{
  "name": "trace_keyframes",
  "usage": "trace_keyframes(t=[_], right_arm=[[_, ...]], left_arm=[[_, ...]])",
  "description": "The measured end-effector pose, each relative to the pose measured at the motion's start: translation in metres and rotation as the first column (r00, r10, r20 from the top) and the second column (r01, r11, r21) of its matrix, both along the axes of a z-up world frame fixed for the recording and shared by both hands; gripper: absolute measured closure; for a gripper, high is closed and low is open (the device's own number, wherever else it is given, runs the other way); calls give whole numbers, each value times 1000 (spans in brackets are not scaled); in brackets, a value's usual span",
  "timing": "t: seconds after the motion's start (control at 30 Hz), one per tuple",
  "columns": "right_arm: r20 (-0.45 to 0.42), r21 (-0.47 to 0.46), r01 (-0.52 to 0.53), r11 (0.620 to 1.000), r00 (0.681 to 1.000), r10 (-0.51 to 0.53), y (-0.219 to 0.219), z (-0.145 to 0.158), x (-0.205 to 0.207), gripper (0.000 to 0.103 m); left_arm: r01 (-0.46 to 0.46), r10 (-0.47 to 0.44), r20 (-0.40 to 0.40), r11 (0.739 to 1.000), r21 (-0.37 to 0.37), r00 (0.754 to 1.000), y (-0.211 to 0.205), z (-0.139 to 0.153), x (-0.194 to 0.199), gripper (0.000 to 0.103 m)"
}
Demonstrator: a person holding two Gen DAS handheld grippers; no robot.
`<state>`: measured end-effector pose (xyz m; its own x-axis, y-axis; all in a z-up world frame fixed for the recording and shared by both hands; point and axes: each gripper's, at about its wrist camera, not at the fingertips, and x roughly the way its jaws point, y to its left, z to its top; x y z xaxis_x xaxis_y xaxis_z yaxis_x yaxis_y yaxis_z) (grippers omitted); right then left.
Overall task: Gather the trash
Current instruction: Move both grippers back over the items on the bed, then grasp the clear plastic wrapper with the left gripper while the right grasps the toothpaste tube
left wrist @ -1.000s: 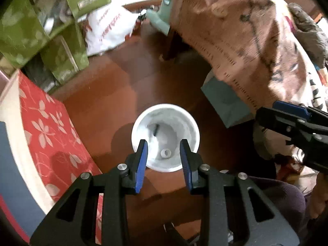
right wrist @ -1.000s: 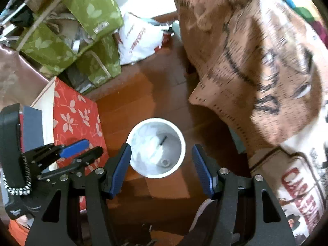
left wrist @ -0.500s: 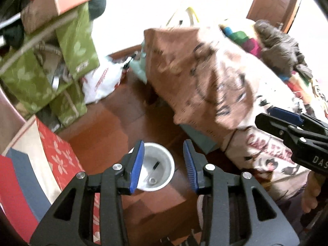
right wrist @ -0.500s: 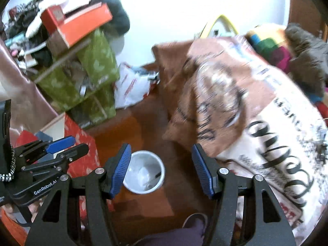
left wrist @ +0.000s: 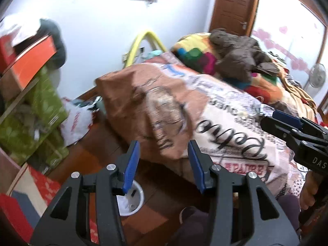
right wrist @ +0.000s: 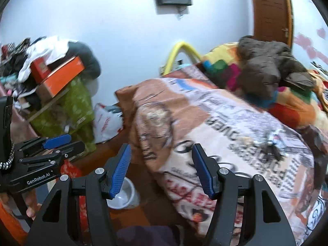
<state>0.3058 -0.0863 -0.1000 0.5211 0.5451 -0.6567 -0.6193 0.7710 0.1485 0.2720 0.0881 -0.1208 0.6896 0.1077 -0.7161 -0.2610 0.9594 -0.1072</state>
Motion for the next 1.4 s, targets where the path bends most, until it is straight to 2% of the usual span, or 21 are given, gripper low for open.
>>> trace_keyframes(t=[0.3,0.63,0.83,0.93,1.1,1.23,1.4], right_arm=[[1,-11,165,986,986,-165,-84,-5,45,45],[-71,-89,281,956,955,-288,-158,-48,95,45],[-103,-144,308,940,940,-324,-181,-78,118,45],[-128,-146,321,936,932,-339,-187,-90,131,45],[-128,-142,336,931,927,-354,-193,-104,157,45],[-129,-134,335,933,927,-351,-193,-113,178,46],[-177,-118,341,932,917,-358,-196,-128,205,46]], left_arm=[[148,-148,-6,989,-15,989,-71,3,68,52],[268,-275,-97,960,-77,957,-130,-40,142,51],[319,-332,-149,942,-103,931,-151,-74,183,51],[308,-322,-154,945,-107,934,-153,-87,203,51],[310,-336,-171,937,-162,926,-157,-107,233,51],[329,-354,-175,931,-158,919,-167,-119,258,51],[338,-365,-179,927,-164,914,-176,-132,285,51]])
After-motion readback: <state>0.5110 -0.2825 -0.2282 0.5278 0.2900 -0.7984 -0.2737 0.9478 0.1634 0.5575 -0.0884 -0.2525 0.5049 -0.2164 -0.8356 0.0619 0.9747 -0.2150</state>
